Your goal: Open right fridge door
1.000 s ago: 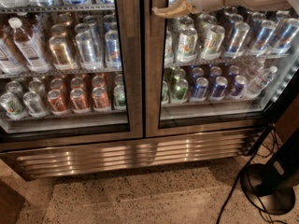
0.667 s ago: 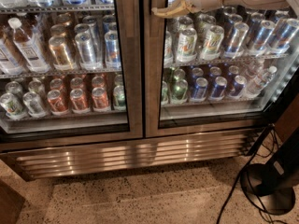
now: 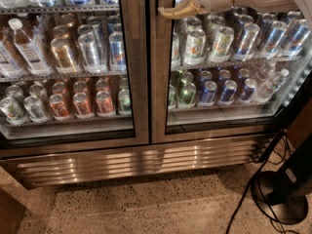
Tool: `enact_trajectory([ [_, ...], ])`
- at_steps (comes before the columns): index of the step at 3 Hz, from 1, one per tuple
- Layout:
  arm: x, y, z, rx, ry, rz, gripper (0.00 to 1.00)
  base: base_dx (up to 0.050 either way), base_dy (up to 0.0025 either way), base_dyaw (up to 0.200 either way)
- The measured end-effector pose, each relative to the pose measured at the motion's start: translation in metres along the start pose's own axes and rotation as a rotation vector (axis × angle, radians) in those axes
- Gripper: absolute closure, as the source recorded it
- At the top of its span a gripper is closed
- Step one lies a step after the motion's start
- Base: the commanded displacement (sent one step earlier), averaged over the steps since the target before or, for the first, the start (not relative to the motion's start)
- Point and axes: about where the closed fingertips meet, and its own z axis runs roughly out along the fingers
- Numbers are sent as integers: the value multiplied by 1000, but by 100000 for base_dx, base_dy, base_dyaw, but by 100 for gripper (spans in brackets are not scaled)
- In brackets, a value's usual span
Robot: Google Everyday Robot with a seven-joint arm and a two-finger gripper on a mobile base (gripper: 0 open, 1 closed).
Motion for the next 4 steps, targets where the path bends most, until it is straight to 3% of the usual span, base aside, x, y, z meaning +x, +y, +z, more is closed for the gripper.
enact_trajectory([
  [1,-5,0,-3,-7,-17,-10,100,0,0,0],
  [2,-5,0,-3,-7,-17,-10,81,0,0,0],
  [3,-1,-1,-2,-7,-18,-10,84,0,0,0],
  [4,-2,1,2,-15,-51,4,100,0,0,0],
])
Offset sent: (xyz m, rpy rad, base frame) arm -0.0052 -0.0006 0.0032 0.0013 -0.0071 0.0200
